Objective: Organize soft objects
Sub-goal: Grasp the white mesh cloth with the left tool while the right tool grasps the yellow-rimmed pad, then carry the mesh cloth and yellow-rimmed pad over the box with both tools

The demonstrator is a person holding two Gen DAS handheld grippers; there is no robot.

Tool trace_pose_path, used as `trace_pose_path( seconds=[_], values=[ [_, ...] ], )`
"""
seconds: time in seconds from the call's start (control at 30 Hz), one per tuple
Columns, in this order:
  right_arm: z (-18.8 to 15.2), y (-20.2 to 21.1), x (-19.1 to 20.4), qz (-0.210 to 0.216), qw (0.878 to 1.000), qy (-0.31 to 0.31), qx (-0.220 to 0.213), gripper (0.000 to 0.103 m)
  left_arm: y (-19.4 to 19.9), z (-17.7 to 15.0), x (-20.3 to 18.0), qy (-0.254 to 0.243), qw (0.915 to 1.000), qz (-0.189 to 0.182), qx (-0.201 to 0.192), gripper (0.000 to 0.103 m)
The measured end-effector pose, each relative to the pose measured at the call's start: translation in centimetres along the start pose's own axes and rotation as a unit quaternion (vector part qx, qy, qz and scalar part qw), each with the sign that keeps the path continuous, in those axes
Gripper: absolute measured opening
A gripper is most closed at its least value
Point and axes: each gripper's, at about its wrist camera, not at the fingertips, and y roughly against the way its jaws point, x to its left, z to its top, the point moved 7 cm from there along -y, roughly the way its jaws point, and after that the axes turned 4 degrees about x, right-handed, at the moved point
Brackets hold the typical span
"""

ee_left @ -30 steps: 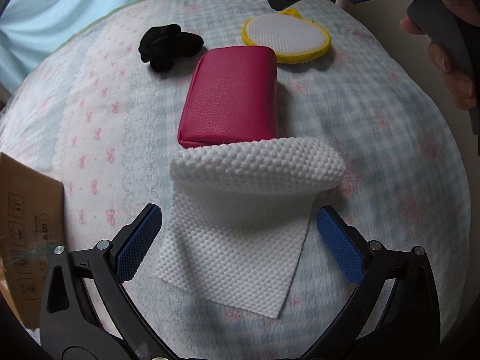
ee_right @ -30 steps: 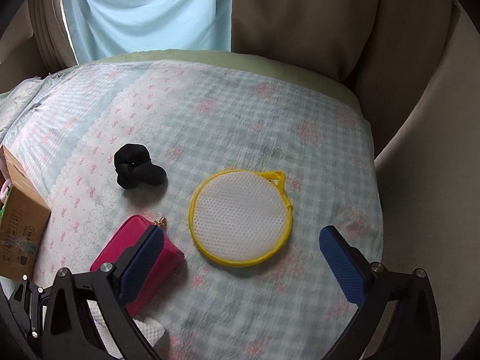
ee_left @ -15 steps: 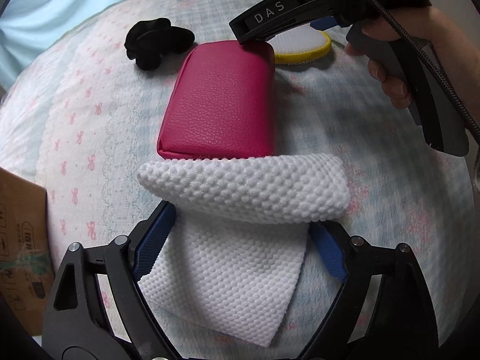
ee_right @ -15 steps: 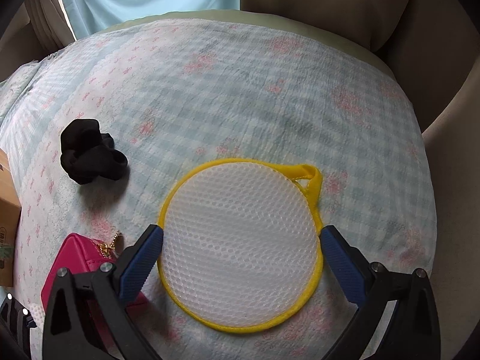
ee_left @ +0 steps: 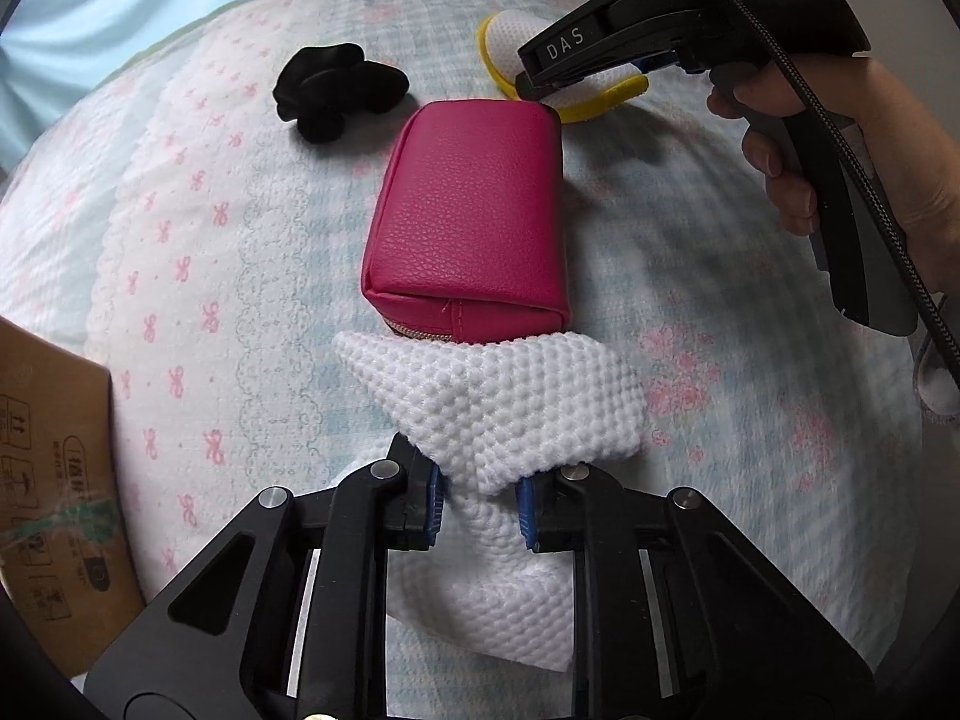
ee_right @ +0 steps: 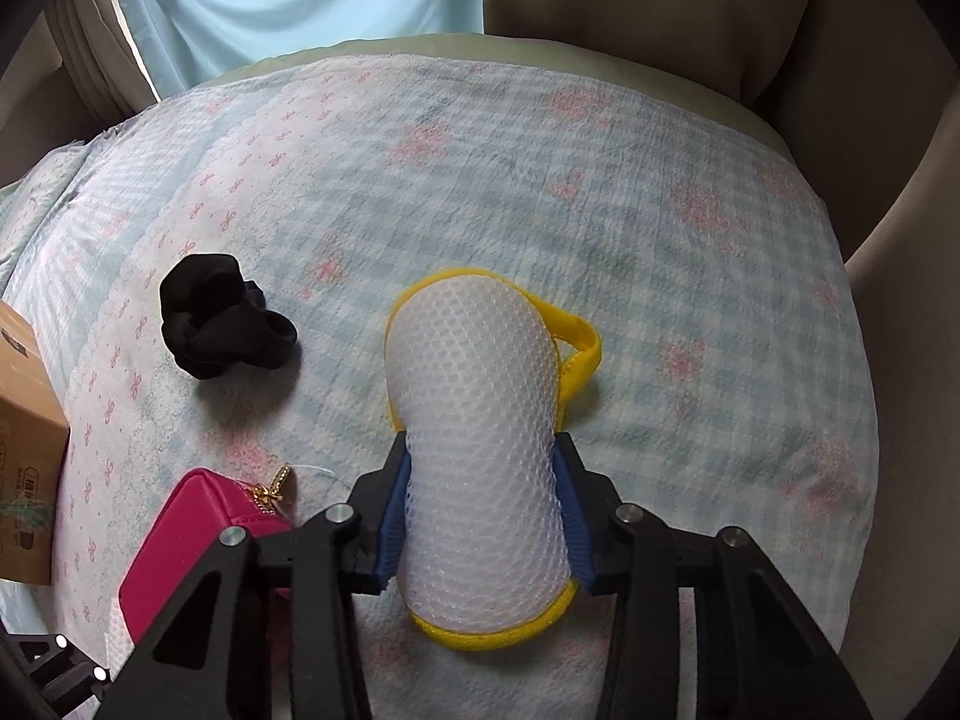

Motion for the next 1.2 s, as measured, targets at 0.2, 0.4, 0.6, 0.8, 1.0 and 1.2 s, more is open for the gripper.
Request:
trace_pose_path(
  seconds=[0.2,0.4,0.6,0.8,1.0,1.2],
  values=[
    [0.4,1.9,-0.5,0.001,0.999,-0.032,-0.012,0.036,2.2,0.1,0.0,-0.004,0.9998,0.002,-0.017,0.016],
    [0.6,5.1,0.4,-0.003,0.999,-0.033,-0.026,0.036,5.7,0.9,0.1,-0.005,0.9991,0.001,-0.042,0.016],
    [0.6,10.5,1.4,-0.006,0.998,-0.039,-0.044,0.035,11.6,1.0,0.7,-0.004,0.997,0.006,-0.077,0.016],
    [0.9,18.2,3.8,-0.01,0.997,-0.038,-0.072,0.035,19.0,1.5,2.2,0.012,0.993,0.01,-0.117,0.016],
    [1.0,26.7,7.8,-0.012,0.994,-0.027,-0.1,0.035,26.8,1.8,5.1,0.032,0.9867,0.014,-0.159,0.016],
    [0.9,33.2,13.4,-0.005,0.992,-0.011,-0.129,0.035,33.3,0.9,9.5,0.049,0.9811,0.031,-0.184,0.016]
  ],
)
